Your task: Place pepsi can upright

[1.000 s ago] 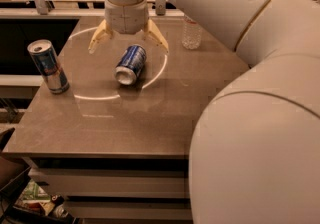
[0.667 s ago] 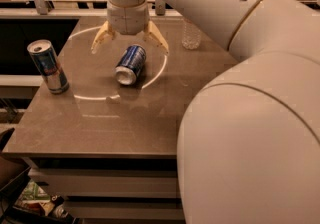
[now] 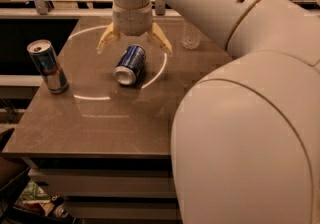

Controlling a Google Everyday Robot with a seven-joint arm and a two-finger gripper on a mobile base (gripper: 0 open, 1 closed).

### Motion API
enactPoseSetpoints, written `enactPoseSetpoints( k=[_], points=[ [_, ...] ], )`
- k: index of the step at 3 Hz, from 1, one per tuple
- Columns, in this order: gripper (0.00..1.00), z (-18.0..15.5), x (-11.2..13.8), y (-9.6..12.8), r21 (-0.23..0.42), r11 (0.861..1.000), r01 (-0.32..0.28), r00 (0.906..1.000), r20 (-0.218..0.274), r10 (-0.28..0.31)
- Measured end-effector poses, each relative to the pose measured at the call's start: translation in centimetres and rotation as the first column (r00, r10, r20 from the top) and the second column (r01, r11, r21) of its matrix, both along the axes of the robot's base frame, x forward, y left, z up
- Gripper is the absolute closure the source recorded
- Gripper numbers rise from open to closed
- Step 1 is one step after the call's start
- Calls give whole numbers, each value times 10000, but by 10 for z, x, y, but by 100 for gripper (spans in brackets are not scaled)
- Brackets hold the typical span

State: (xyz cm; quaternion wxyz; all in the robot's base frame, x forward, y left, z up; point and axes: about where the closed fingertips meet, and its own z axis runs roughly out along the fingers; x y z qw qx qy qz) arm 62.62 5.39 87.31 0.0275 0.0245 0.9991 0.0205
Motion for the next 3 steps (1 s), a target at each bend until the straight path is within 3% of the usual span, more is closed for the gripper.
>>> enactPoseSetpoints(
  k=[2, 3],
  points=[
    [0, -5, 10, -9, -93, 10000, 29, 9993, 367, -26],
    [0, -6, 14, -4, -176, 9997, 159, 9997, 191, -156]
  ],
)
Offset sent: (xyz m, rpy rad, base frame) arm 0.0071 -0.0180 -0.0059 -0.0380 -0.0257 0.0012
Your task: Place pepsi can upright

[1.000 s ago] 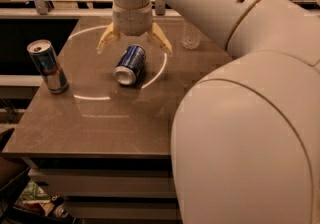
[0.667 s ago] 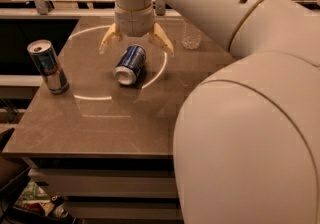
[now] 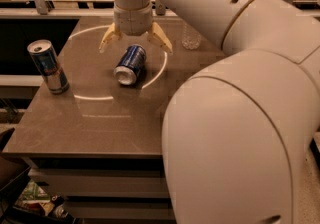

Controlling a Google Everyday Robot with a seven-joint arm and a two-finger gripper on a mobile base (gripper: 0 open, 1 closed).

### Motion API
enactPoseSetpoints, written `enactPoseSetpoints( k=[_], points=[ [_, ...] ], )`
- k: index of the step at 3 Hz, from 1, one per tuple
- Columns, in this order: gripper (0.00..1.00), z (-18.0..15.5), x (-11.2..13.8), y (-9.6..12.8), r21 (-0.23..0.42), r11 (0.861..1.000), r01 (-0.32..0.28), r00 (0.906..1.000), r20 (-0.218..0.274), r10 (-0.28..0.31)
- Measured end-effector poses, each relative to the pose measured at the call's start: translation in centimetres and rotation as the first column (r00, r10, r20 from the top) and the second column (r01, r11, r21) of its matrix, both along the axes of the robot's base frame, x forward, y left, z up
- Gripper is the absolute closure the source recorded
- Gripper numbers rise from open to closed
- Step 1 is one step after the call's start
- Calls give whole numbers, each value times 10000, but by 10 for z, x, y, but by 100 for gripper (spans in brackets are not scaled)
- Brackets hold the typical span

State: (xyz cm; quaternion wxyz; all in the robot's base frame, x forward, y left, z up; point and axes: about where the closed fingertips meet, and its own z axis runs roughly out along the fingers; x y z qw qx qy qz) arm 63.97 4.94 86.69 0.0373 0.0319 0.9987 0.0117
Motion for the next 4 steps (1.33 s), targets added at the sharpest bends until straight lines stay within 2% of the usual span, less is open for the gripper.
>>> enactPoseSetpoints(
  k=[2, 3, 4],
  points=[
    [0, -3, 6, 10, 168, 9993, 321, 9989, -352, -315],
    [18, -6, 3, 11, 269, 9991, 334, 9982, -514, -320],
    [41, -8, 9, 15, 415, 9986, 319, 9989, -344, -305]
  ],
)
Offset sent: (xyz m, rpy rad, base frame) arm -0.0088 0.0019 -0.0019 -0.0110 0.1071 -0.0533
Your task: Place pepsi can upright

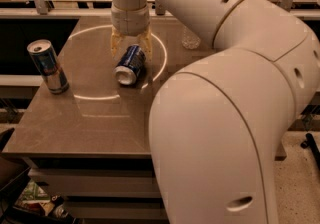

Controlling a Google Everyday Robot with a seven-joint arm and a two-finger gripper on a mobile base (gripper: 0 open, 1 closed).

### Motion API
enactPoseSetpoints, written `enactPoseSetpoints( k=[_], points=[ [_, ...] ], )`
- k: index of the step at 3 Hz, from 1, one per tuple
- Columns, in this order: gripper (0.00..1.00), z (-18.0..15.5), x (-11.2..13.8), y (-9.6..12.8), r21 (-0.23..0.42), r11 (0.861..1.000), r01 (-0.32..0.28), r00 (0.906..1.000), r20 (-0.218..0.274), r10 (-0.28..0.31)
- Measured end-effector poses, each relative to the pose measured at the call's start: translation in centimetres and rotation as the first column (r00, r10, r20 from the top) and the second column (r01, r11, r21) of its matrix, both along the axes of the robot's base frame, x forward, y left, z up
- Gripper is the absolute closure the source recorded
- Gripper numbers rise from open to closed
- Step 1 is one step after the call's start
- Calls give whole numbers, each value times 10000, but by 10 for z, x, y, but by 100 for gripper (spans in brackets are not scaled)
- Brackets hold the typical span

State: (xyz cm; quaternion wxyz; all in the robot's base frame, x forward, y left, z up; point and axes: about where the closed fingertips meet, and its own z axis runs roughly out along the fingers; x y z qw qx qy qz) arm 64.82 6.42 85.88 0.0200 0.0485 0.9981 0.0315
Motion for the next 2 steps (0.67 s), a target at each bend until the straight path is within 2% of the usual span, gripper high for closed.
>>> enactPoseSetpoints(
  k=[2],
  points=[
    [87, -4, 7, 6, 185, 9998, -24, 9997, 226, 20]
  ],
)
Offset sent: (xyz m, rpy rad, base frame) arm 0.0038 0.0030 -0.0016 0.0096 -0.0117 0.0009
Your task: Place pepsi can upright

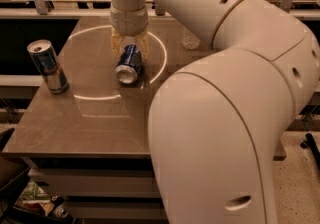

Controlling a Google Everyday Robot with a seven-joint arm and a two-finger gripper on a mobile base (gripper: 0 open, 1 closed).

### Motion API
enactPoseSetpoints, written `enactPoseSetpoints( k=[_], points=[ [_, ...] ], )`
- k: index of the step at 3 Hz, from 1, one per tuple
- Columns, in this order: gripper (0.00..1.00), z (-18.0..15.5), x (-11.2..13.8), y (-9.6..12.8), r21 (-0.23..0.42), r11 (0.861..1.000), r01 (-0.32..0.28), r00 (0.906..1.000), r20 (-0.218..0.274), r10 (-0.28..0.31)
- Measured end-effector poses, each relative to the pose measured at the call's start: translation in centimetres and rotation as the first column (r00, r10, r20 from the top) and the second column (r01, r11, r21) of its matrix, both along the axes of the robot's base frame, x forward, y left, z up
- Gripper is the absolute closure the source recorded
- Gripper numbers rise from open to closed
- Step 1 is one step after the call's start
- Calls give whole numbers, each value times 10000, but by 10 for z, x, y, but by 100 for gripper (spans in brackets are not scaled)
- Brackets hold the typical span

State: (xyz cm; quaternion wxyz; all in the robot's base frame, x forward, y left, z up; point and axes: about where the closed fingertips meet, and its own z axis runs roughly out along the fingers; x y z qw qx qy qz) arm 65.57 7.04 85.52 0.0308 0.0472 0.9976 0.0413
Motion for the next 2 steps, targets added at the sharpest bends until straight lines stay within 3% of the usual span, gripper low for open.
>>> enactPoseSetpoints(
  k=[1, 2],
  points=[
    [100, -1, 3, 2, 59, 10000, -11, 10000, 71, 10],
    [100, 0, 4, 3, 128, 9999, -11, 9999, 141, 9]
  ],
)
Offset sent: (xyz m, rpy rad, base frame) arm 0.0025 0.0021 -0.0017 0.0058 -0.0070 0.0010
